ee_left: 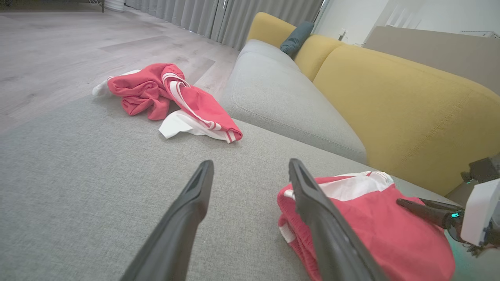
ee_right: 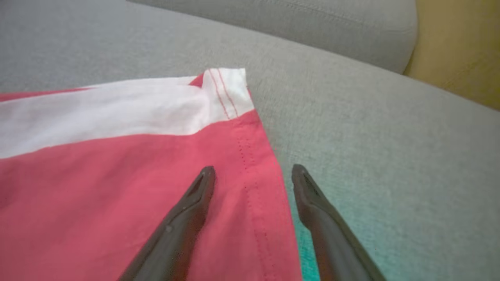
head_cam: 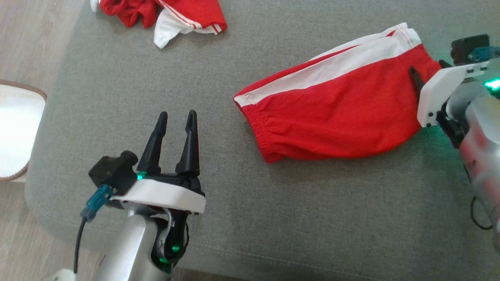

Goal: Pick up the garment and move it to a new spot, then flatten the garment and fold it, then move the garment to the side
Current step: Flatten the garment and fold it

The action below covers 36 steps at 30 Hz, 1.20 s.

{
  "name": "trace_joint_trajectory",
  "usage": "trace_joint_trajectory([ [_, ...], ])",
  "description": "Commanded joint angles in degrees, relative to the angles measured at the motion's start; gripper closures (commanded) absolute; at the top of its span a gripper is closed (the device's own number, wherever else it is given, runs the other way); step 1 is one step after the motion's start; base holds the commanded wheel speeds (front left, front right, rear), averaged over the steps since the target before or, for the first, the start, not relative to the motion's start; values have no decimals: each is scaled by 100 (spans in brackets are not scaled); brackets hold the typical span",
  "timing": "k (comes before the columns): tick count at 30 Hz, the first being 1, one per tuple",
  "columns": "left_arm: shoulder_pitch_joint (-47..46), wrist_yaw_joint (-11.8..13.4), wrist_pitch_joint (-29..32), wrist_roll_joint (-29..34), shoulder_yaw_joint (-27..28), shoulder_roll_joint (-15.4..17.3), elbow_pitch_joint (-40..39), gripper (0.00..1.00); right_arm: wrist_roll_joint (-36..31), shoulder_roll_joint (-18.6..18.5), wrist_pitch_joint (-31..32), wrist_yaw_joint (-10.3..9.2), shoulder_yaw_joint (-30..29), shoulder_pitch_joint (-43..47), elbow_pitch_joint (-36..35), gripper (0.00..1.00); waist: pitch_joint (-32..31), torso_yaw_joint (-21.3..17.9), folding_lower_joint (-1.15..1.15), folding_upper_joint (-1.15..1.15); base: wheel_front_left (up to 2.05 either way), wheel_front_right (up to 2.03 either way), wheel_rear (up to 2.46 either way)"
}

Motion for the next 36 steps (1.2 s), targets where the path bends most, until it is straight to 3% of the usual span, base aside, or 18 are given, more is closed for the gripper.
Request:
trace_joint_trajectory([
  [1, -74, -18, -70, 36, 214, 45, -242, 0, 142, -87, 74, 37, 142, -9, -242, 0, 53, 21, 0, 0, 0, 0, 0],
  [12, -98, -8, -70, 13, 210, 44, -407, 0, 1438, -521, 1330, 37, 728, 250, -892, 2, 231, 114, 0, 0, 0, 0, 0],
  [13, -95, -4, -70, 10, 215, 44, -406, 0, 1566, -547, 1450, 37, 774, 284, -973, 29, 227, 106, 0, 0, 0, 0, 0],
  [14, -95, 1, -70, 9, 219, 44, -406, 0, 1692, -578, 1555, 37, 818, 314, -1060, 46, 225, 97, 0, 0, 0, 0, 0],
  [21, -113, 12, -70, 30, 247, 44, -406, 0, 2349, -777, 1981, 37, 1056, 491, -1536, 100, 184, -19, 0, 0, 0, 0, 0],
  [28, -93, -8, -70, 95, 308, 44, -388, 0, 2628, -793, 1460, 37, 1071, 570, -1808, 100, 100, -270, 0, 0, 0, 0, 0],
  [36, -13, -30, -70, 128, 355, 44, -356, 0, 2726, -788, 679, 37, 974, 980, -2086, 100, -130, -853, 0, 0, 0, 0, 0],
])
